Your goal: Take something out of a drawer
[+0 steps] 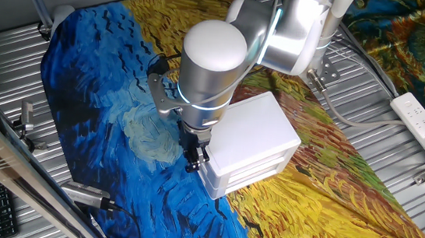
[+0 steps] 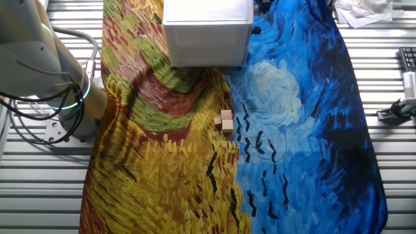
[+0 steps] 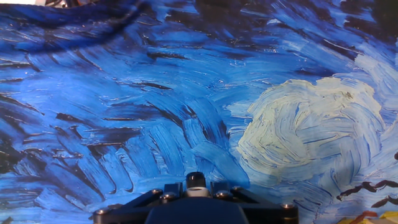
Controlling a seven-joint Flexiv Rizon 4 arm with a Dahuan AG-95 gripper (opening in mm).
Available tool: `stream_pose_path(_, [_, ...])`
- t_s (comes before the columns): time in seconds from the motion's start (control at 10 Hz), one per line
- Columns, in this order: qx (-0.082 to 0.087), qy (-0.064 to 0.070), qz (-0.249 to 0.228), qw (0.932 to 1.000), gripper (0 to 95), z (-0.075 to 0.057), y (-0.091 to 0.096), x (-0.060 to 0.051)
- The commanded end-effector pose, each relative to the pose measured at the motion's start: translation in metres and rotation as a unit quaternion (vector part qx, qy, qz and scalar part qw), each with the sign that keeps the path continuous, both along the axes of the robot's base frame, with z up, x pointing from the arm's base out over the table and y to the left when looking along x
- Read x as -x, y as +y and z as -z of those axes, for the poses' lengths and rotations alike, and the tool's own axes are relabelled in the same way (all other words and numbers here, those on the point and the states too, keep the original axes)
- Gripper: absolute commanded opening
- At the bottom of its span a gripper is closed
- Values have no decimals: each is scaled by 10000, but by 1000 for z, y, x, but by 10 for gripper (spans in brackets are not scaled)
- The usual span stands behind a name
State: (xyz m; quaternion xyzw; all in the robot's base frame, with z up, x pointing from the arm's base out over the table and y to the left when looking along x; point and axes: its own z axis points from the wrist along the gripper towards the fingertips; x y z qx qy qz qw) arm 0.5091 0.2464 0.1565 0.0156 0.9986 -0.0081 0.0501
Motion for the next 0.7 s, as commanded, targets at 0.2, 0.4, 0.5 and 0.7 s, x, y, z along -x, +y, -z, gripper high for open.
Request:
stream_pose_path(0.2, [0, -16, -12, 10000, 0, -1, 0, -1])
stream_pose_path(0.4, [-3, -11, -12, 10000, 0, -1, 0, -2])
stream_pose_path(0.5, [-11, -10, -18, 10000, 0, -1, -1, -2])
stream_pose_path(0.7, [-21, -6, -25, 10000, 0, -2, -2, -3])
